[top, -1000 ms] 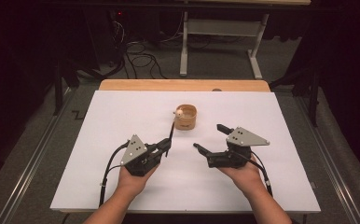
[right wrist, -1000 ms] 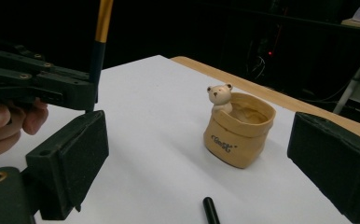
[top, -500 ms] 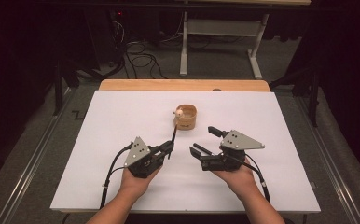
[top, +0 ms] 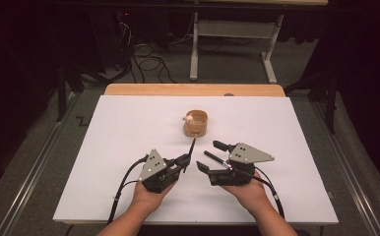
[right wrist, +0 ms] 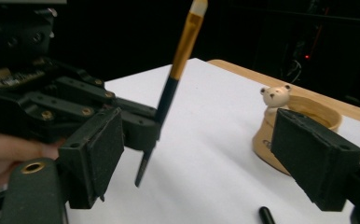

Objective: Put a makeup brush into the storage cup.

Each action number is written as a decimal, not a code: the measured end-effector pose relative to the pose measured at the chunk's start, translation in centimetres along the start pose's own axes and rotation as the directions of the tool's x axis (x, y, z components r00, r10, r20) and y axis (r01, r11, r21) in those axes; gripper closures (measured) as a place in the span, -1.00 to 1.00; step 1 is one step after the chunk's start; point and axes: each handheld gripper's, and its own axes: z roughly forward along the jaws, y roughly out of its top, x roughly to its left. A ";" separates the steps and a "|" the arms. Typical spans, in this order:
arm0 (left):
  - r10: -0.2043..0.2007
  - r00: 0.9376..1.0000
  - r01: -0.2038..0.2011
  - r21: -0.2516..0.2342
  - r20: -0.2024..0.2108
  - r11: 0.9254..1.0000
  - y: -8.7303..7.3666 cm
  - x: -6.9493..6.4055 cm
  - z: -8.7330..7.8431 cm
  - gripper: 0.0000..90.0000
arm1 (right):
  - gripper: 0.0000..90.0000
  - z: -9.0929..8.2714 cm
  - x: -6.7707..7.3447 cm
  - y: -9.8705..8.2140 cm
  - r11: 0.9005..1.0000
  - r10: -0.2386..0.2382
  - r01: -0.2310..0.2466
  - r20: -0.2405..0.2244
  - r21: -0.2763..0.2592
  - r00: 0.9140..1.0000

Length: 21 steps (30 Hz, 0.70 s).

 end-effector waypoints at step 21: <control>0.008 0.999 -0.009 0.022 0.046 1.000 -0.7 -1.7 0.8 0.85 | -0.05 0.0 0.0 -0.6 0.993 0.114 -0.116 -0.088 -0.022 0.990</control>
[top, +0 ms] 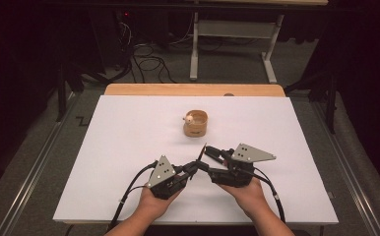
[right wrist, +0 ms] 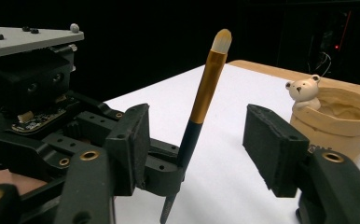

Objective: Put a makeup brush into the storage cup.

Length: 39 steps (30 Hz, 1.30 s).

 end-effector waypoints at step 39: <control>-0.002 1.000 0.002 -0.007 0.008 1.000 -0.1 -0.3 -0.1 0.85 | 0.69 0.1 -0.3 -0.5 0.993 0.118 -0.119 -0.051 -0.020 0.992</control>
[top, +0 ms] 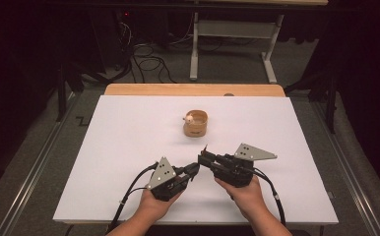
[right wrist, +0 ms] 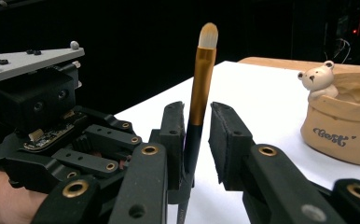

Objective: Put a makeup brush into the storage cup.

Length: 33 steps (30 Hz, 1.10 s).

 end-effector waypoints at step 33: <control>-0.005 1.000 0.005 0.003 0.007 1.000 0.0 -0.1 0.0 0.85 | 0.87 0.0 0.2 0.0 1.000 -0.003 0.003 -0.009 0.002 1.000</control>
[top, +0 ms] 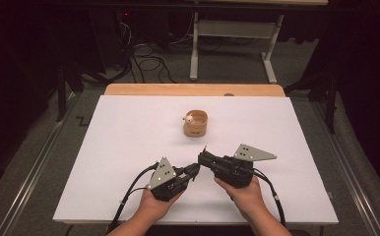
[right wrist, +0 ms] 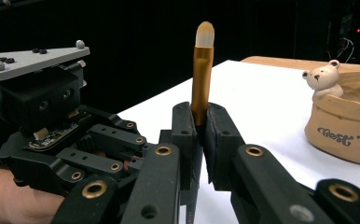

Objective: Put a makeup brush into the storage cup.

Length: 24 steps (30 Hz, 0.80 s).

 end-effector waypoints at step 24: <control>-0.013 1.000 0.013 0.008 -0.027 1.000 0.2 0.6 -0.1 0.15 | 0.87 -0.5 -0.3 0.2 1.000 -0.020 0.020 0.034 -0.010 0.999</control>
